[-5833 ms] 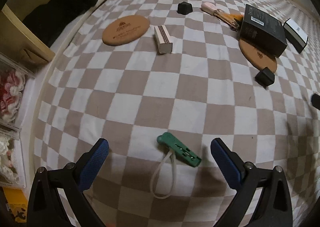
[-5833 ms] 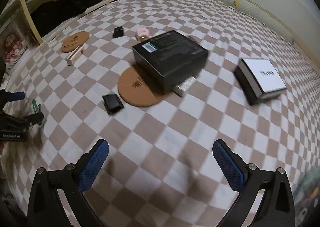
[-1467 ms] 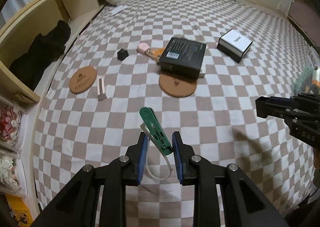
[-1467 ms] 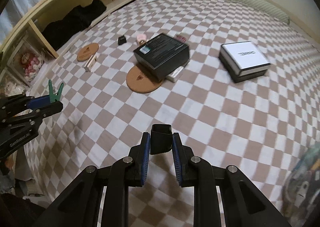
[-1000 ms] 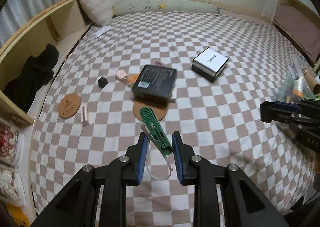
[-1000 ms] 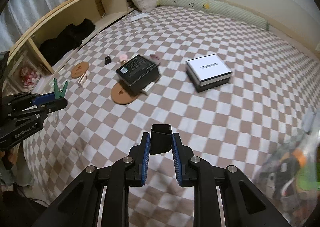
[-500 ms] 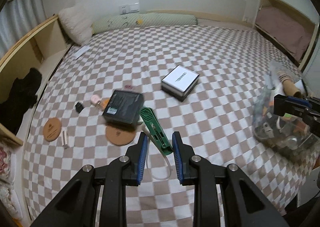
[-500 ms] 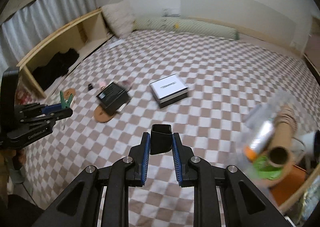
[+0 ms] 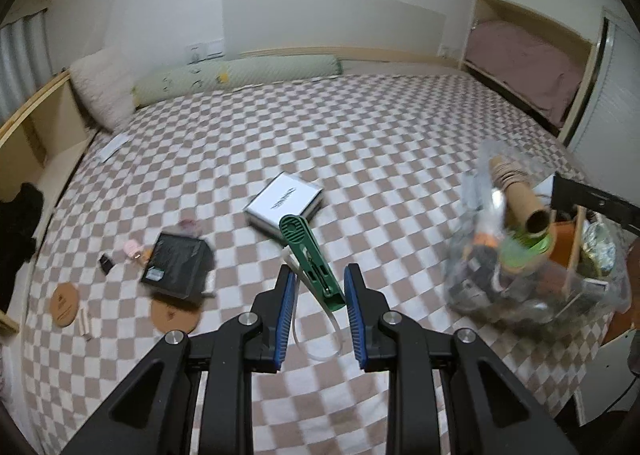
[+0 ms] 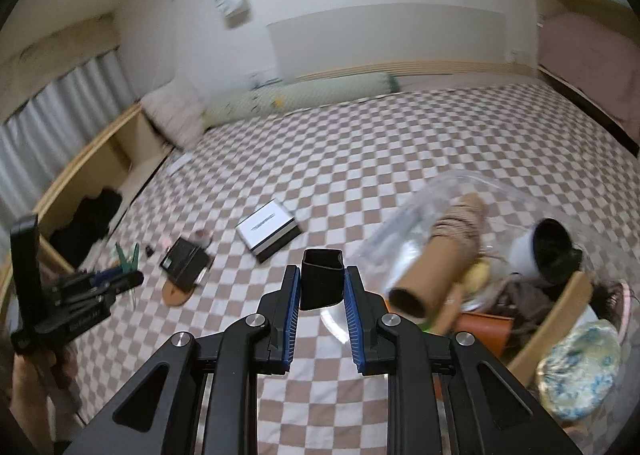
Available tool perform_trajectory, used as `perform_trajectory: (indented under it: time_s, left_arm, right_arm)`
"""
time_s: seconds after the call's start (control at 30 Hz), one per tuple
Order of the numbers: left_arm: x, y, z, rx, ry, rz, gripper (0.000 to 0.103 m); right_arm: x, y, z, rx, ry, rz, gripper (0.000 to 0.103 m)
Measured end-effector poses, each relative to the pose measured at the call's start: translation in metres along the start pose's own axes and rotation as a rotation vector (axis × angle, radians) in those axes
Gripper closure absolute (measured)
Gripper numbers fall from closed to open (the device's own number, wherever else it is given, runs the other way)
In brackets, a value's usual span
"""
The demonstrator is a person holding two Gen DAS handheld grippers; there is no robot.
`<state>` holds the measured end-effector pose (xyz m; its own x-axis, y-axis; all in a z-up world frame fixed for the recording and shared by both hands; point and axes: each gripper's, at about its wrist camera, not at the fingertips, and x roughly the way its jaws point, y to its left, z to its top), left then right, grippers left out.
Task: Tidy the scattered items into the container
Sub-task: 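Lower the green clip and black block into the container and open both tools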
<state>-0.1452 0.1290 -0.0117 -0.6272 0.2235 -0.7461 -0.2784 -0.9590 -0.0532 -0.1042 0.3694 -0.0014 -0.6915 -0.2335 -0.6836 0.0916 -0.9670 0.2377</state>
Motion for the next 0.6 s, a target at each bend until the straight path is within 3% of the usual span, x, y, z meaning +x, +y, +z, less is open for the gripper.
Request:
perform_trajectory:
  time_s: [0.37, 0.6]
  left_arm:
    - [0.015, -0.073, 0.026, 0.069, -0.037, -0.125, 0.078]
    - [0.026, -0.108, 0.036, 0.086, -0.039, -0.182, 0.078]
  right_arm:
    - [-0.005, -0.072, 0.007, 0.170, -0.045, -0.106, 0.081]
    - [0.021, -0.086, 0.002, 0.185, 0.006, -0.163, 0.081]
